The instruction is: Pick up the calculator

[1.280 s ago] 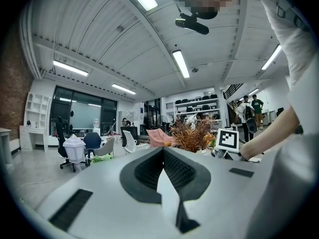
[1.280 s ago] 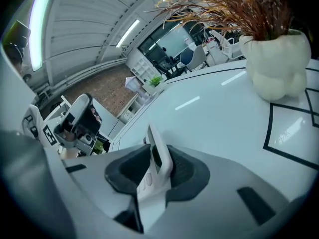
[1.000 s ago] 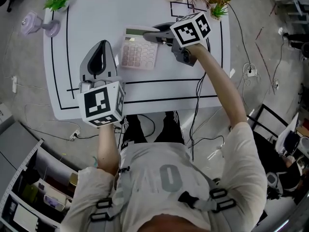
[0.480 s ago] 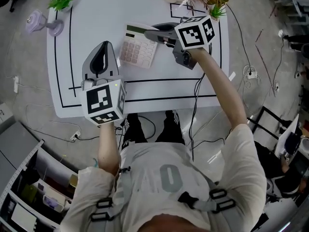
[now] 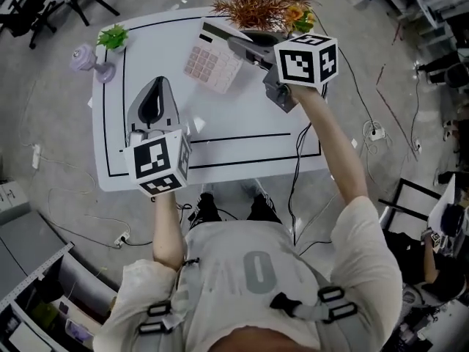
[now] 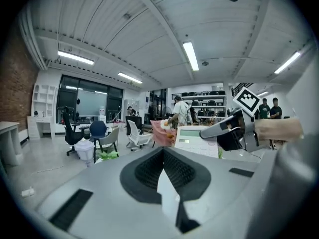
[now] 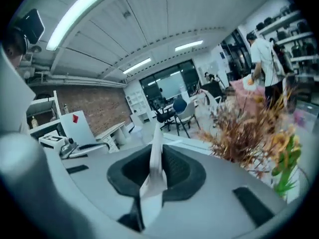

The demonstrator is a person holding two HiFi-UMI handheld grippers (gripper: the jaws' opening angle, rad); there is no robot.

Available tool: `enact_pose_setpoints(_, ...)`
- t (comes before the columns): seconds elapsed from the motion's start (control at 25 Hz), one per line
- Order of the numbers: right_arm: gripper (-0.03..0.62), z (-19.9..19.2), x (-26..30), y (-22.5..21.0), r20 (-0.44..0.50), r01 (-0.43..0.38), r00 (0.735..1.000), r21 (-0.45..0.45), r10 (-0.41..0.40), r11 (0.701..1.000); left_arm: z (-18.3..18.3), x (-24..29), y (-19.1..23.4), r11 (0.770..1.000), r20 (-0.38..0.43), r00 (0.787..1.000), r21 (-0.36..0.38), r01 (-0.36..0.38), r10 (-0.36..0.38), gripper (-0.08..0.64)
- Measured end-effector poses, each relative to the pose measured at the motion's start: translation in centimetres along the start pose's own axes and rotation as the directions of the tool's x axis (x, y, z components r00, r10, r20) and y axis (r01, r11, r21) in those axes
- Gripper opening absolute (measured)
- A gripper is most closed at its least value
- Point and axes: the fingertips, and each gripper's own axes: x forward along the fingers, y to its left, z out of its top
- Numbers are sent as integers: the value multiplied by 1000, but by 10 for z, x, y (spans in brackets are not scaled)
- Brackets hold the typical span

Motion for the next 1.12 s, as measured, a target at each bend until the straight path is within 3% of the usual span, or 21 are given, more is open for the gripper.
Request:
enact_pose_setpoints(0.16,64,41,-45,24,116,151,984,-125,-137,981,31,-25,-9,1000,52,999,12,9,-9,20)
enact_pose_setpoints(0.28,64,65,-83,47,234,265,948,-199,-216,944,50,-41,-17,1000,94,996,22,12,-14,20)
enact_pose_setpoints(0.56,64,100,-167,107,511,519,796,-297,-325,802,94,-72,-39,996,192,980,79,31,-46,20)
enact_pose_setpoints(0.84,63,79,-218,151,660,714,633,-295,-405,635,109,-99,-63,990,233,969,133,54,-85,20)
enact_pose_setpoints(1.0,63,54,-229,161,674,775,565,-237,-475,585,103,-103,-70,986,228,968,146,76,-108,20)
enact_pose_setpoints(1.12,64,40,-226,163,688,782,551,-227,-473,580,99,-101,-71,984,216,969,153,88,-120,20)
